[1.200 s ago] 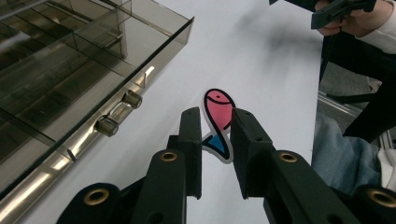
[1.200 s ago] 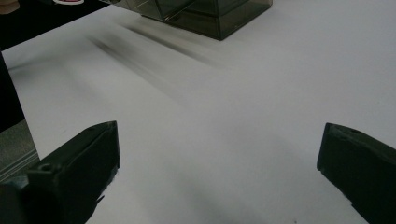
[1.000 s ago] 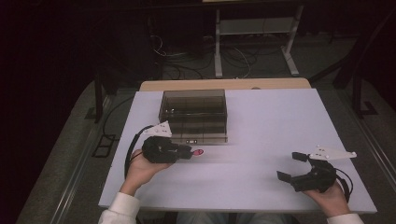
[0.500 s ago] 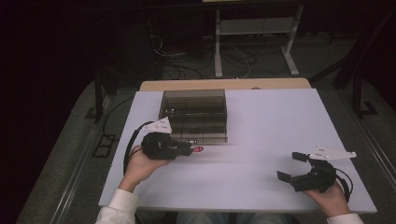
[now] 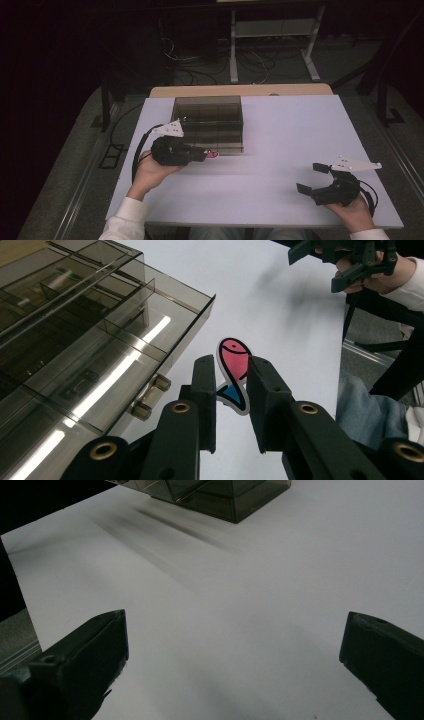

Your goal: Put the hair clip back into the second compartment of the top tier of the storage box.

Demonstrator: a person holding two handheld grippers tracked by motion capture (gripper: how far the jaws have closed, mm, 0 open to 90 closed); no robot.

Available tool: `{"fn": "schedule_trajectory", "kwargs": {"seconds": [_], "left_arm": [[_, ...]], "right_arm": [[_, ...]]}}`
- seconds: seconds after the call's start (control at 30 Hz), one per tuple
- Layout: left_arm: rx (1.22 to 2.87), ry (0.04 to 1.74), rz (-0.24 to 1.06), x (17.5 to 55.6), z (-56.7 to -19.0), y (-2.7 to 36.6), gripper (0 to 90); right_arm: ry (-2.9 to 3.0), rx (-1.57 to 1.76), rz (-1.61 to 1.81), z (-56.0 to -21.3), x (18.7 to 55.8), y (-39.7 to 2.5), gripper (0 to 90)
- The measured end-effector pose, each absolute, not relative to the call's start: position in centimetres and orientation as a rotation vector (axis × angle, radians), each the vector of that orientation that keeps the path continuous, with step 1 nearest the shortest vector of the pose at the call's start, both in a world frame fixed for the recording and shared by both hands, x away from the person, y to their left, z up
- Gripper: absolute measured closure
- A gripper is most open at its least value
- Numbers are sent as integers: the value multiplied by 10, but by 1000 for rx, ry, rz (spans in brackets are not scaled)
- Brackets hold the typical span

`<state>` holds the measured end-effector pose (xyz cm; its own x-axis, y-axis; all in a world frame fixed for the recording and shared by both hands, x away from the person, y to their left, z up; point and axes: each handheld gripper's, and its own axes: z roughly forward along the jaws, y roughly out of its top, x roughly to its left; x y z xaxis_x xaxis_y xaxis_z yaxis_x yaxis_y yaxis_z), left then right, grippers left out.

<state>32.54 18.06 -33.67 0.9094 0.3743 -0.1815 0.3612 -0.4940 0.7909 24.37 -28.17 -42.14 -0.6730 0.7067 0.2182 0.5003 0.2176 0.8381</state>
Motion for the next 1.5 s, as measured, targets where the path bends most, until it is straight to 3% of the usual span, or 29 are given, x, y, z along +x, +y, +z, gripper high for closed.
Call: {"fn": "schedule_trajectory", "kwargs": {"seconds": [1.5], "left_arm": [[2110,596,61,362,-319,182,738]], "right_arm": [[2277,1150,1439,-421,244,-282,0]]}}
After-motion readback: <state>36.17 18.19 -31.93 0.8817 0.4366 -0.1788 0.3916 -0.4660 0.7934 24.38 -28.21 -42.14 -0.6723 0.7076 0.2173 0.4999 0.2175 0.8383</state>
